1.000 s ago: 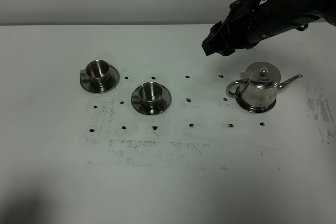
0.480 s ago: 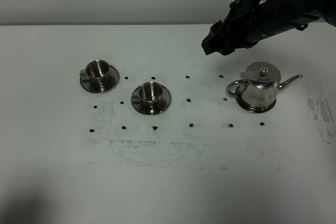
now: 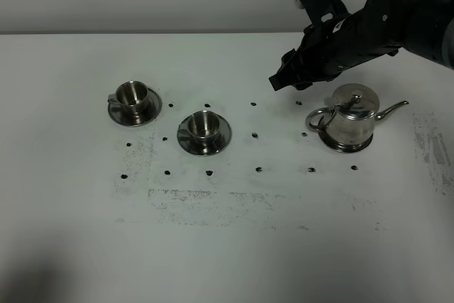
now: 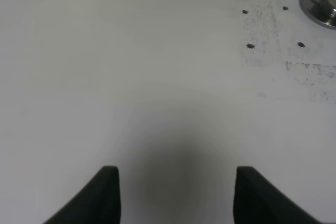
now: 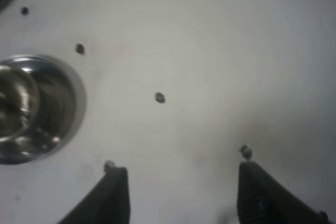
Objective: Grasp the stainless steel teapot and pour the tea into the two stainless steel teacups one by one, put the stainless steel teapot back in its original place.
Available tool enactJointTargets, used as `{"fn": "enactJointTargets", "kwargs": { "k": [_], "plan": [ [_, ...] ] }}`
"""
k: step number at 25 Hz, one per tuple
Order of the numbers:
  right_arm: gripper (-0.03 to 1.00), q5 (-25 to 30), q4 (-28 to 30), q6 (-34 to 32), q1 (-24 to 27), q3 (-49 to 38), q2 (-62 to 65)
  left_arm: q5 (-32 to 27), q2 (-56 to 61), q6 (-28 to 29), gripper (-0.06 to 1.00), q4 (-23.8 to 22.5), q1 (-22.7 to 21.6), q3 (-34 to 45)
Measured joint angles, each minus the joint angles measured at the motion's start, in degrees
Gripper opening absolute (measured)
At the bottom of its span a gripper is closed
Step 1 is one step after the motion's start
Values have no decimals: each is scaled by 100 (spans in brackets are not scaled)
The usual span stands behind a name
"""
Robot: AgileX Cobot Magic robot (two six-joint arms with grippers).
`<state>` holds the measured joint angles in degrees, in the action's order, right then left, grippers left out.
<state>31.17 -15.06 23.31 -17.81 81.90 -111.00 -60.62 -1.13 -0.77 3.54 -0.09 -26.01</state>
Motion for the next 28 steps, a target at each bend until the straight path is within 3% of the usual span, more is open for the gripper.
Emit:
{"fn": "enactJointTargets", "kwargs": {
  "k": [4,14,28],
  "plan": [
    [45,-54,420,-385,-123,0,-169,0,0,0,47,0,0,0],
    [45,-97,650,-560,-153,0,-613,0,0,-6,47,0,0,0],
    [45,619,848,-662,-158,0,-634,0,0,-6,47,0,0,0]
  ]
}}
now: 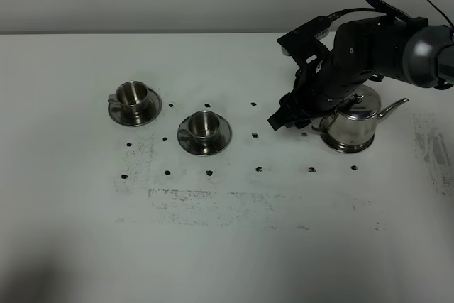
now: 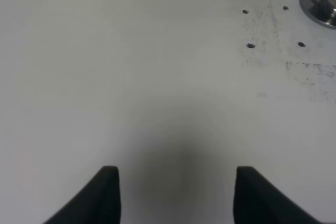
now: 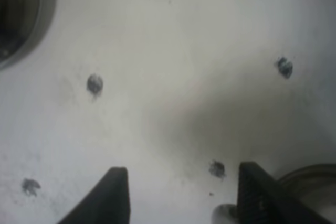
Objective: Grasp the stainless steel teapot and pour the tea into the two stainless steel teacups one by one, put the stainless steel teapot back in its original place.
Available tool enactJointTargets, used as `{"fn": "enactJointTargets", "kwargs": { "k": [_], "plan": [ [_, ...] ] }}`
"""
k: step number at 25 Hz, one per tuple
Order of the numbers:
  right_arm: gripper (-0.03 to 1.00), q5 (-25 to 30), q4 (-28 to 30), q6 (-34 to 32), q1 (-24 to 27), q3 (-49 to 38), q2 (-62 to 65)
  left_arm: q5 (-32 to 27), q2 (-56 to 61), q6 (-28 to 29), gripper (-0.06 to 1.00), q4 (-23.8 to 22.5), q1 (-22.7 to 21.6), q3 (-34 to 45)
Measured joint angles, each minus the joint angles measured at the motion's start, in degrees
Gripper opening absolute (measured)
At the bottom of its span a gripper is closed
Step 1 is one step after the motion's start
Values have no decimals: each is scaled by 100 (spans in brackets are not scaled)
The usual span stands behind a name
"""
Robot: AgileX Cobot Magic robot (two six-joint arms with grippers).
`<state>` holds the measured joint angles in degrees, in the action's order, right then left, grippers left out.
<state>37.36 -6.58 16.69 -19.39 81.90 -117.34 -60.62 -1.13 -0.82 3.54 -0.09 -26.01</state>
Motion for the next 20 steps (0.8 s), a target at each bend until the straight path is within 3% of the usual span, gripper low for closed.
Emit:
{"fn": "enactJointTargets", "kwargs": {
  "k": [20],
  "plan": [
    [45,1316,123,-6,0,0,0,0,0,0,47,-5,0,0]
  ]
}}
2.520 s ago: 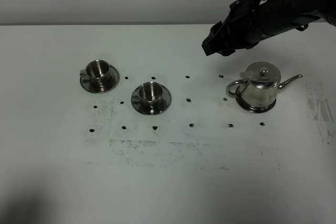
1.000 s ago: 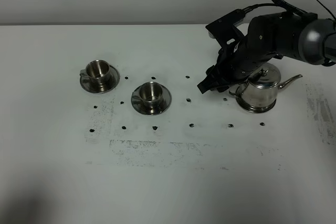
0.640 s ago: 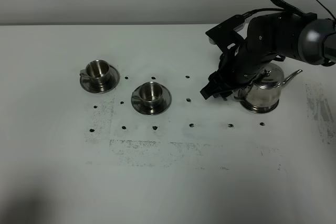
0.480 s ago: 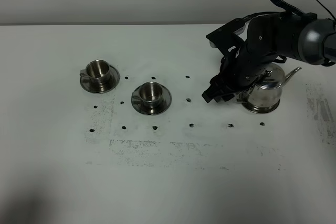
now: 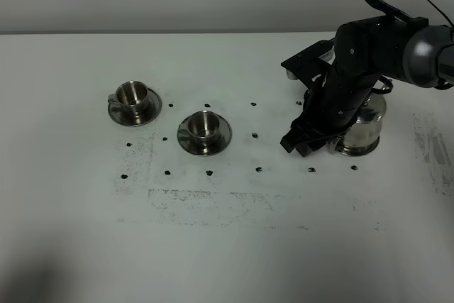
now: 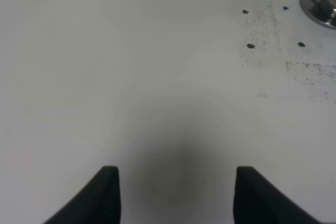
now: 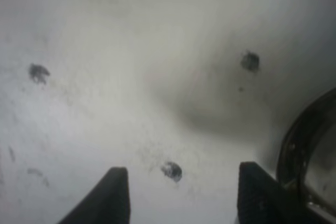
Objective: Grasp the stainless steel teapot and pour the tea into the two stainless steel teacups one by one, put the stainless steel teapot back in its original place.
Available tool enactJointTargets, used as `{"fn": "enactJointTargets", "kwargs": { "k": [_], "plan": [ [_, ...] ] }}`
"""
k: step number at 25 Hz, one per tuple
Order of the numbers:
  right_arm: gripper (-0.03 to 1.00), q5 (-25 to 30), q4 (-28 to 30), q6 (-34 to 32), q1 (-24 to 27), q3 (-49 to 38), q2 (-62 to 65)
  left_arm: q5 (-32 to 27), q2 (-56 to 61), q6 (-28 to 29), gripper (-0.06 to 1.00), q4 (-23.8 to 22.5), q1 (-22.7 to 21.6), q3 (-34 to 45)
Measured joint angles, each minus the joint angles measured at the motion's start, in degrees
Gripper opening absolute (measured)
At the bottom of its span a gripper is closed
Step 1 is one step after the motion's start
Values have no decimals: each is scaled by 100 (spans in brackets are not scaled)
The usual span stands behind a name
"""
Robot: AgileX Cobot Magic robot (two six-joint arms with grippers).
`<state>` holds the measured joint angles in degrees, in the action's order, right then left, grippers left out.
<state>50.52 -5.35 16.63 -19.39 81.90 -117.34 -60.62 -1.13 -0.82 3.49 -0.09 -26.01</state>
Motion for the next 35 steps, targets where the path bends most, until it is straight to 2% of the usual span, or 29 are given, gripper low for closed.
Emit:
{"fn": "enactJointTargets", "kwargs": {
  "k": [6,14,18,23,26,35],
  "plan": [
    [45,372,67,-31,0,0,0,0,0,0,47,0,0,0],
    [42,562,535,-537,0,0,92,0,0,0,47,0,0,0],
    [42,562,472,-587,-23,0,354,0,0,0,47,0,0,0],
    [42,506,224,-603,-339,0,574,0,0,6,47,0,0,0],
    [42,-23,-125,-603,-484,-313,838,0,0,6,47,0,0,0],
    [42,-2477,-518,-890,-514,-2370,1728,0,0,6,47,0,0,0]
  ]
}}
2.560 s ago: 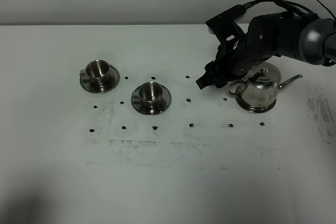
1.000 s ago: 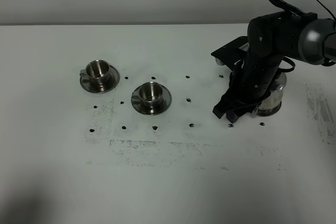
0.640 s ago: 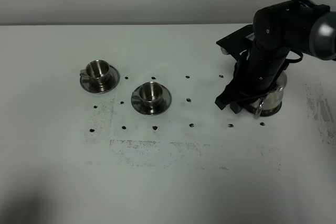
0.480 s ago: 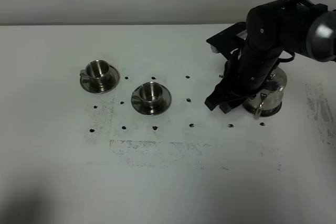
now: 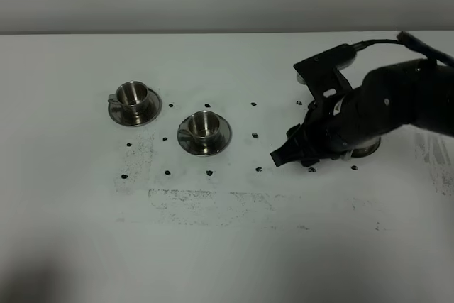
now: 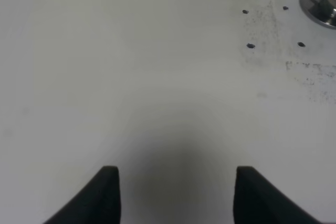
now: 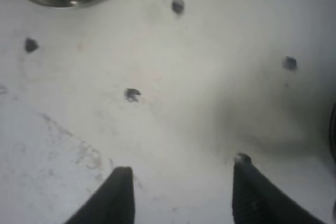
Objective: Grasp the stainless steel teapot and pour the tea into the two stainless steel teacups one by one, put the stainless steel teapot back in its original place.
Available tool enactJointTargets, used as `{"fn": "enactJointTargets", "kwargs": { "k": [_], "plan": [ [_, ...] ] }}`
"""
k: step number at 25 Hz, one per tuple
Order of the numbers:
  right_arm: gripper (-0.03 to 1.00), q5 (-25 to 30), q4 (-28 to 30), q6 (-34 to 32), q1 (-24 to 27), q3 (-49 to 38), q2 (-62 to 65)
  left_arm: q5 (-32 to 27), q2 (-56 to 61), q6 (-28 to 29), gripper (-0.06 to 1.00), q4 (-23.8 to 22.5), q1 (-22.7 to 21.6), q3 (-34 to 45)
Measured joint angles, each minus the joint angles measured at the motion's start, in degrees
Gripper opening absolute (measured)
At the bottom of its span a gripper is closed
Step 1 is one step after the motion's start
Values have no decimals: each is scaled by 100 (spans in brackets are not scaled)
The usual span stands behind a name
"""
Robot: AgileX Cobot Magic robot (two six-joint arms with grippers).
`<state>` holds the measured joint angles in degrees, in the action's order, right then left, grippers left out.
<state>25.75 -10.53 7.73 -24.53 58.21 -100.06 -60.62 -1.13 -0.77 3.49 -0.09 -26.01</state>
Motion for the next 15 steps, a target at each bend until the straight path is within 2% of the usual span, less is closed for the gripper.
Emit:
{"fn": "enactJointTargets", "kwargs": {
  "k": [4,7,11,15],
  "plan": [
    [41,-1046,-132,-120,0,-688,-18,0,0,0,47,0,0,0],
    [41,-1593,-167,-161,44,-1016,-43,0,0,0,47,0,0,0],
    [41,-1903,-189,-180,268,-1117,-170,0,0,0,47,0,0,0],
    [41,-1932,-189,-180,490,-1117,-216,0,0,0,47,0,0,0]
  ]
}}
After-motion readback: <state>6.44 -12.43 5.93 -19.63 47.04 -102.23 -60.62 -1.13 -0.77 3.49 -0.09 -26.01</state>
